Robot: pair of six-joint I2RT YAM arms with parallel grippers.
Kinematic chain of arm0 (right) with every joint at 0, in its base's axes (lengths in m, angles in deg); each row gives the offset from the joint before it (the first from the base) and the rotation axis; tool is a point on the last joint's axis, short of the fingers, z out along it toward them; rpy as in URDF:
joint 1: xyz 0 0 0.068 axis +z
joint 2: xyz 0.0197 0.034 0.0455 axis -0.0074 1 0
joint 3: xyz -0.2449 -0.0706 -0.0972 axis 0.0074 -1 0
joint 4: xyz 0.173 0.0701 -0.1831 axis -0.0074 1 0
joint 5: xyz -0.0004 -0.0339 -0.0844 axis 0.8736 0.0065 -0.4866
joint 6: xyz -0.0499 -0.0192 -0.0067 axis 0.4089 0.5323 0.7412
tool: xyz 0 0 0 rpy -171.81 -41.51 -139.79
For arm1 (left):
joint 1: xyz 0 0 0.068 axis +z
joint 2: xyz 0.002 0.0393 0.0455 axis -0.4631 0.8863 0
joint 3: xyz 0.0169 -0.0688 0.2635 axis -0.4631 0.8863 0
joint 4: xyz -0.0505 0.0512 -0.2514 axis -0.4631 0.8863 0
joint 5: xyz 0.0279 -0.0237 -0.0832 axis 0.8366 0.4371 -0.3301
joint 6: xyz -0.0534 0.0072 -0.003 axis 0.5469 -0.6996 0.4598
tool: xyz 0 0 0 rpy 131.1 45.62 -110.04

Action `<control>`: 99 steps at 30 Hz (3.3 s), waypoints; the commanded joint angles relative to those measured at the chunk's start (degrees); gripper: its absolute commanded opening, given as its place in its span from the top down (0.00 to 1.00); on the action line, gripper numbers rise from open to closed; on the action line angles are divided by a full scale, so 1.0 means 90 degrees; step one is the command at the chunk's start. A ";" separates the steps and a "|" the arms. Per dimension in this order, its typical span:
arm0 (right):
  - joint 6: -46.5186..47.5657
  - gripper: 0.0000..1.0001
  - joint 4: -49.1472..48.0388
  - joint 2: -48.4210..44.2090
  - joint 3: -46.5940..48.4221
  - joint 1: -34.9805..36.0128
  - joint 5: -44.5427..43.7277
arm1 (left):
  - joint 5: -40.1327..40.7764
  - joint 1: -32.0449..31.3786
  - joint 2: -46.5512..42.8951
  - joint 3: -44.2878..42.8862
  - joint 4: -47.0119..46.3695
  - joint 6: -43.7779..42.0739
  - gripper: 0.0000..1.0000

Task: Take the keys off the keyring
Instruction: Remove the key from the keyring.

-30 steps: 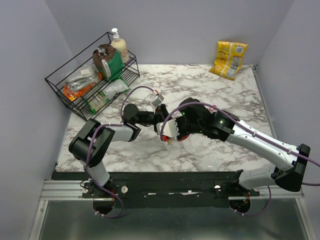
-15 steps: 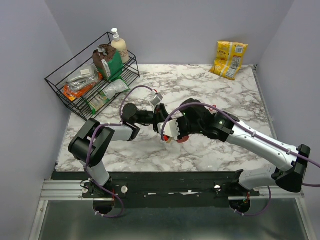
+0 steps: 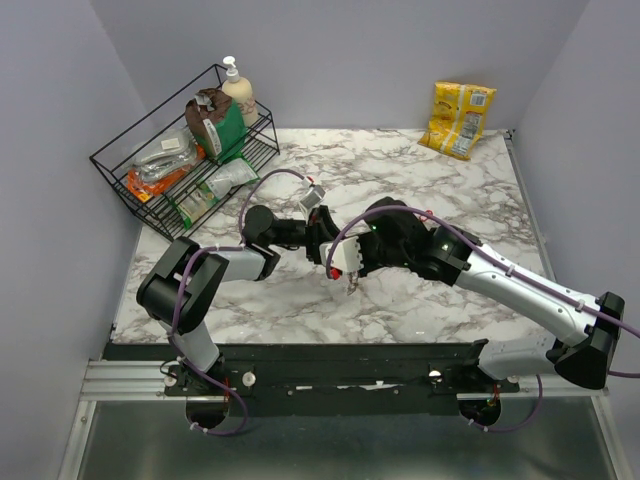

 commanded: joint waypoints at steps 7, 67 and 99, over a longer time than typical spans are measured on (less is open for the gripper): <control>-0.0025 0.99 -0.0365 0.0052 0.0150 -0.0035 -0.0247 | -0.0155 -0.0139 0.0278 -0.0138 -0.2273 -0.0002 0.61; -0.0289 0.99 -0.3617 -0.1608 -0.2418 -0.0660 -0.0257 | -0.0058 -0.0051 0.0708 -0.0196 -0.2263 0.0086 0.63; -0.0416 0.99 -0.3080 -0.1355 -0.2418 -0.0660 0.0641 | 0.0089 0.0359 0.0181 -0.0050 -0.2253 -0.0187 0.50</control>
